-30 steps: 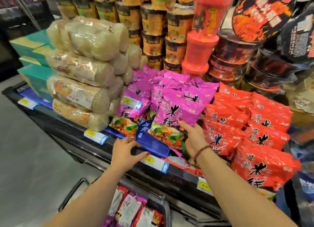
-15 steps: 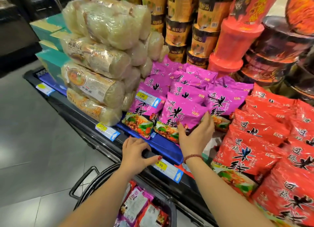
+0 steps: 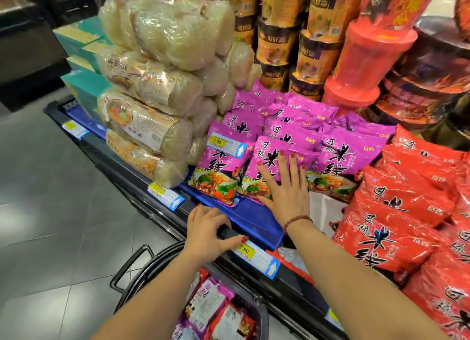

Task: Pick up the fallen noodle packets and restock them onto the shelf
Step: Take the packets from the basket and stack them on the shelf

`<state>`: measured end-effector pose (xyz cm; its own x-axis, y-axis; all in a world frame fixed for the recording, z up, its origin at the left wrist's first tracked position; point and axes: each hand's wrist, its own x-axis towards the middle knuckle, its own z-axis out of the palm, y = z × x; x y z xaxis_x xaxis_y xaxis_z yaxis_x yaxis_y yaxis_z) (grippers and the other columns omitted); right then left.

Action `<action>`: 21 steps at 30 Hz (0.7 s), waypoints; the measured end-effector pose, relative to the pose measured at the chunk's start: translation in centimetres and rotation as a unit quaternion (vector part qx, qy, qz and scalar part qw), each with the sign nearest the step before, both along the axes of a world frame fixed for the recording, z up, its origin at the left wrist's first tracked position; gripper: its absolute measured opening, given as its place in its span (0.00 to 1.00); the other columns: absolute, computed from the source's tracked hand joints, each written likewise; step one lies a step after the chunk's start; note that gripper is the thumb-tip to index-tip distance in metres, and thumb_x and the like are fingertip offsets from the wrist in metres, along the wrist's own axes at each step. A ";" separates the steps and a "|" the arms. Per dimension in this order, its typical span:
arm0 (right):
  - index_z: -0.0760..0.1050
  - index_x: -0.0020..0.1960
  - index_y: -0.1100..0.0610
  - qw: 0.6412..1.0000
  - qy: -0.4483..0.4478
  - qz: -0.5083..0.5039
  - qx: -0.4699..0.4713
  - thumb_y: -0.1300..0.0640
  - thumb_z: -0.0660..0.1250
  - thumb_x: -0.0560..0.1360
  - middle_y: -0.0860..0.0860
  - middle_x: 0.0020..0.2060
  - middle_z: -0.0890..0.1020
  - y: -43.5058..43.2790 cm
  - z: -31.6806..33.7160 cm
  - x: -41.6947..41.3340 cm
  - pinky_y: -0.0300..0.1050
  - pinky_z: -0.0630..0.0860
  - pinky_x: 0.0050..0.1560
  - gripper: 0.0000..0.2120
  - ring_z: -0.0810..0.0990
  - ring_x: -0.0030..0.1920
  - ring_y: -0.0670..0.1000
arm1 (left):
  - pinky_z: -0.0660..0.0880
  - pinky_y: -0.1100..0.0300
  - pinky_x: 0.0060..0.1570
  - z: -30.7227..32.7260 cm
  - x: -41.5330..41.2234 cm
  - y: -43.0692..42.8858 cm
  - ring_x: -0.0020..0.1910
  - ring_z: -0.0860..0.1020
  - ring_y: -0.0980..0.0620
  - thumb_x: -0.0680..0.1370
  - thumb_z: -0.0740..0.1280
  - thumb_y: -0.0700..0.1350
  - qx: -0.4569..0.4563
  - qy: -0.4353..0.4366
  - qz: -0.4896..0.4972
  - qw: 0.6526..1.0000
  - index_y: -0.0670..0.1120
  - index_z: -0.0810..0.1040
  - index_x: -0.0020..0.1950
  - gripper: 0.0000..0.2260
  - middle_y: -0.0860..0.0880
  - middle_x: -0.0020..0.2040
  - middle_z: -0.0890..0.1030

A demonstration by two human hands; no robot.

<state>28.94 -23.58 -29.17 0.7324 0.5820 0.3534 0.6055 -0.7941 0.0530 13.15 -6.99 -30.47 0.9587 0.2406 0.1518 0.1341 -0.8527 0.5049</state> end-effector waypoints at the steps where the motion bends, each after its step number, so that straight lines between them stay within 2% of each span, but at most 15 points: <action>1: 0.56 0.76 0.43 1.000 -0.004 0.003 0.001 0.40 0.77 0.63 0.60 0.76 0.58 0.1 -0.2 0.1 0.64 0.55 0.71 0.48 0.55 0.75 0.65 | 0.46 0.62 0.63 0.0 0.0 0.1 0.52 0.68 0.54 0.61 0.57 0.78 0.000 0.002 -0.001 1.000 0.53 0.81 0.44 0.33 0.56 0.45 0.78; 4: 0.56 0.76 0.44 1.000 -0.002 -0.003 0.004 0.41 0.77 0.63 0.60 0.76 0.55 0.0 -0.3 -0.2 0.64 0.53 0.72 0.48 0.55 0.75 0.65 | 0.47 0.62 0.63 0.3 0.0 0.0 0.53 0.68 0.54 0.62 0.57 0.78 -0.001 0.014 -0.001 1.000 0.53 0.81 0.45 0.33 0.56 0.46 0.78; 9: 0.56 0.76 0.44 0.999 0.040 -0.003 0.017 0.42 0.77 0.65 0.60 0.76 0.56 0.1 0.9 -1.2 0.63 0.51 0.73 0.47 0.54 0.76 0.65 | 0.47 0.63 0.60 0.8 -0.2 -0.1 0.51 0.66 0.54 0.63 0.57 0.76 0.005 0.021 -0.004 1.000 0.52 0.81 0.45 0.31 0.56 0.44 0.76; 12: 0.60 0.76 0.48 0.998 0.059 0.001 0.024 0.44 0.75 0.68 0.59 0.76 0.57 -0.4 1.9 -2.5 0.58 0.48 0.72 0.42 0.55 0.76 0.64 | 0.50 0.60 0.60 0.9 -0.2 -0.2 0.51 0.67 0.53 0.63 0.56 0.76 0.008 0.025 -0.009 1.000 0.52 0.80 0.43 0.31 0.56 0.42 0.74; 15: 0.57 0.77 0.51 0.996 0.091 0.004 0.009 0.44 0.69 0.74 0.57 0.77 0.55 -0.9 3.3 -4.5 0.52 0.42 0.72 0.37 0.52 0.77 0.59 | 0.52 0.57 0.64 1.1 -0.4 0.0 0.56 0.69 0.52 0.64 0.55 0.76 0.010 0.040 -0.021 0.999 0.54 0.80 0.44 0.30 0.57 0.45 0.75; 16: 0.57 0.77 0.52 0.995 0.104 0.003 0.010 0.44 0.68 0.75 0.57 0.77 0.57 -1.0 3.6 -5.4 0.51 0.43 0.73 0.36 0.54 0.77 0.59 | 0.52 0.56 0.65 1.3 -0.5 0.0 0.58 0.69 0.52 0.64 0.55 0.76 0.005 0.044 -0.029 0.999 0.55 0.80 0.46 0.30 0.58 0.47 0.76; 18: 0.64 0.74 0.56 0.994 0.101 0.013 0.030 0.46 0.70 0.74 0.58 0.74 0.65 -1.2 4.3 -7.2 0.54 0.54 0.74 0.34 0.63 0.74 0.60 | 0.52 0.55 0.68 1.7 -0.4 0.3 0.59 0.70 0.52 0.65 0.57 0.74 -0.016 0.052 -0.047 0.997 0.55 0.81 0.50 0.29 0.56 0.51 0.78; 19: 0.67 0.72 0.58 0.995 0.091 0.017 0.040 0.47 0.71 0.73 0.58 0.71 0.69 -1.2 4.6 -8.3 0.56 0.60 0.72 0.33 0.67 0.71 0.60 | 0.56 0.55 0.68 1.9 -0.5 0.8 0.59 0.71 0.51 0.67 0.61 0.71 -0.033 0.050 -0.061 0.996 0.54 0.81 0.52 0.26 0.55 0.52 0.79; 21: 0.70 0.70 0.60 0.996 0.067 0.024 0.062 0.48 0.72 0.72 0.58 0.67 0.73 -1.1 4.7 -10.5 0.57 0.68 0.69 0.31 0.71 0.68 0.59 | 0.65 0.55 0.61 2.2 -1.3 2.0 0.57 0.74 0.49 0.72 0.70 0.59 -0.054 0.023 -0.100 0.993 0.49 0.80 0.55 0.18 0.51 0.53 0.80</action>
